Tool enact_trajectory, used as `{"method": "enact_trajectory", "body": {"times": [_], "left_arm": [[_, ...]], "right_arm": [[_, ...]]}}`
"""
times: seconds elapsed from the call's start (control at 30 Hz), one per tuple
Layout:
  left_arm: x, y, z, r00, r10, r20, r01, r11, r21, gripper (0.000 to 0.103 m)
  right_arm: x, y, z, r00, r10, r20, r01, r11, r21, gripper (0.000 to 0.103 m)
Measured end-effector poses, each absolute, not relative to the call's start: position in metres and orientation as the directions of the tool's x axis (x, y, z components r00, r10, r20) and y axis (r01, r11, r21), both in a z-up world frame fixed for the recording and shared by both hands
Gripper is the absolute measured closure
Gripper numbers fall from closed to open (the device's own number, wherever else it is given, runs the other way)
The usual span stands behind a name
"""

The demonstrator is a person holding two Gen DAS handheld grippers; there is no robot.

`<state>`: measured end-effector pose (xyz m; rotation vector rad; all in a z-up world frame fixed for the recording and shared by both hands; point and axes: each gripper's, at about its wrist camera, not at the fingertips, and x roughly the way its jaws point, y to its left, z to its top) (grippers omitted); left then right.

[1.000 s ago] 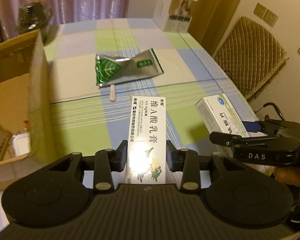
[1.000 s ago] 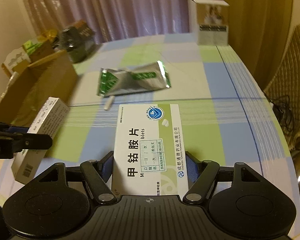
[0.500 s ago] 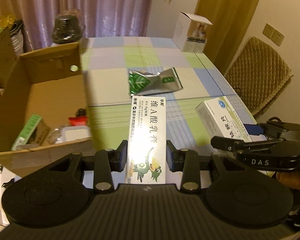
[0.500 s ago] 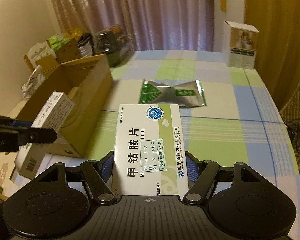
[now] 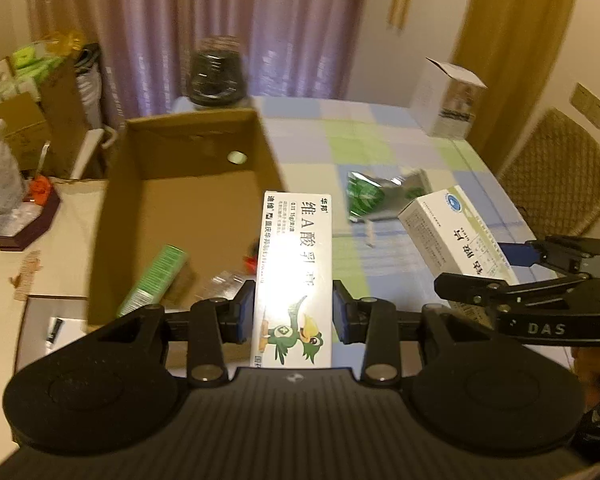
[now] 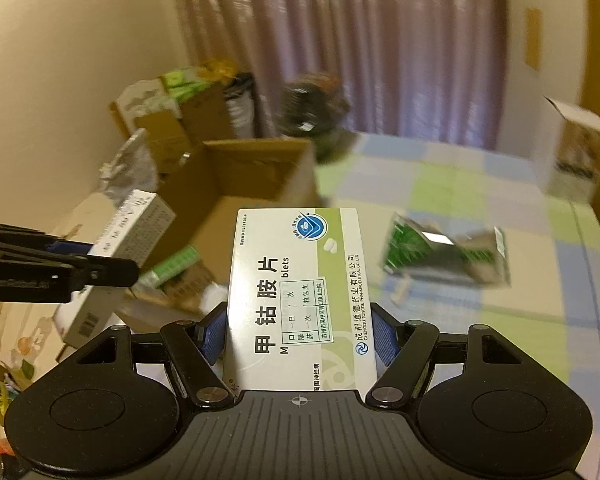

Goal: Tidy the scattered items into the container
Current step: 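Carry the cream box and medicine box over the cardboard box and release both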

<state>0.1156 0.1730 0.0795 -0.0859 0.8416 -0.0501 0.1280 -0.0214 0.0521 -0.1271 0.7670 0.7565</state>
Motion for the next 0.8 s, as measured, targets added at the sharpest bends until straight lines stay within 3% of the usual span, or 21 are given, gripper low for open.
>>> {"method": "enact_trajectory", "body": {"times": [0.27, 0.8], "left_arm": [[0.146, 0.234, 0.081, 0.665, 0.007, -0.747, -0.081, 0.995, -0.062, 0.070], [0.186, 0.265, 0.043, 0.632, -0.010, -0.775, -0.112, 0.988, -0.104, 0.070]], "right_arm": [[0.155, 0.053, 0.053, 0.424, 0.620, -0.660, -0.737, 0.660, 0.146, 0.030], [0.189, 0.102, 0.013, 0.359, 0.614, -0.703, -0.754, 0.634, 0.169, 0.030]]}}
